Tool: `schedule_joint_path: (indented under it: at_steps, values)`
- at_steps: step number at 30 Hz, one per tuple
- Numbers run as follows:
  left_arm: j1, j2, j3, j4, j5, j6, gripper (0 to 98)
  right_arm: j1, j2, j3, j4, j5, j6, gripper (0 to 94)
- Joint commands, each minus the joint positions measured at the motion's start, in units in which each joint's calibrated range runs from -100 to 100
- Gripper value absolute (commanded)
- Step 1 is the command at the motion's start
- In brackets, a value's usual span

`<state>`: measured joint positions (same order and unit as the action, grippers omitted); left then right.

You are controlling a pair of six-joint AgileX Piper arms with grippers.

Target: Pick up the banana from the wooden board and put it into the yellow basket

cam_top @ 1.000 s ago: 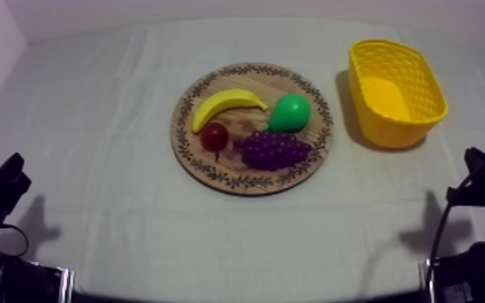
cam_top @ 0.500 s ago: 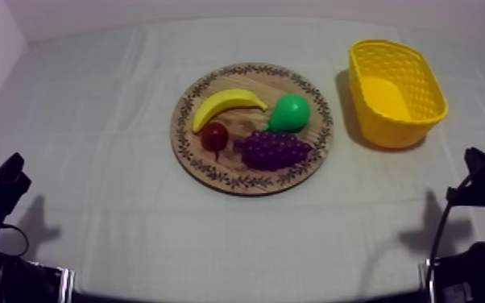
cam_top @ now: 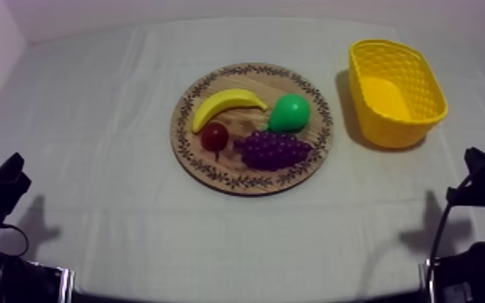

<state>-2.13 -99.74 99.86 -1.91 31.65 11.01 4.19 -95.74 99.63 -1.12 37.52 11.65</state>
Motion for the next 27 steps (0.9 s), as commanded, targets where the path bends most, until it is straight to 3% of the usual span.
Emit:
schedule_joint_path:
  at_steps: [1, 20, 27]
  values:
    - [0.0, 0.0, 0.0, 0.03, 0.0, 0.0, 0.1, 0.0, 0.0, 0.0, 0.0, 0.0, 0.0, 0.4]
    - [0.0, 0.0, 0.0, 0.03, 0.0, 0.0, 0.1, 0.0, 0.0, 0.0, 0.0, 0.0, -0.1, 0.4]
    - [0.0, 0.0, 0.0, 0.03, 0.0, 0.0, 0.1, -1.2, 0.5, -0.4, 0.6, 0.2, -4.4, 0.4]
